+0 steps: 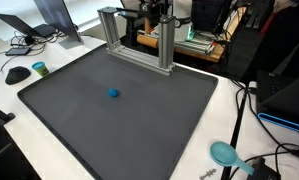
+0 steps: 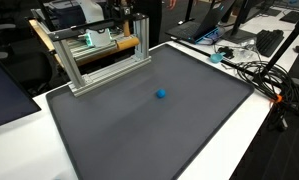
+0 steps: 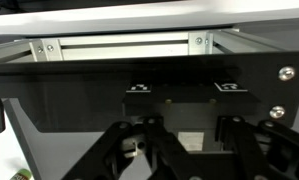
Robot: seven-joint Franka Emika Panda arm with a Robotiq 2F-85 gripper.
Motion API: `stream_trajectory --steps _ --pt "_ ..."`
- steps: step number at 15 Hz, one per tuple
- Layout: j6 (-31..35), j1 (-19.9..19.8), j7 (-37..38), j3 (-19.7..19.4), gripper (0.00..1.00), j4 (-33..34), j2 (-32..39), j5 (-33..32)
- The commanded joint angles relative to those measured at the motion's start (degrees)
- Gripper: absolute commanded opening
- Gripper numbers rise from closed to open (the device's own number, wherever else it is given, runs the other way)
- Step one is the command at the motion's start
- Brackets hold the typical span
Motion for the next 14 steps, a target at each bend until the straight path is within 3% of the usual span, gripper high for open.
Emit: stream_trajectory --steps 1,7,14 --pt "2.5 -0.9 0.8 0.1 0.22 3.9 2.1 0.5" --pt "6.9 -2.3 1.8 0.9 0.22 14.4 10.4 -1.2" --pt "12.4 -2.0 5.4 3.6 0.22 27.7 27.2 -5.5"
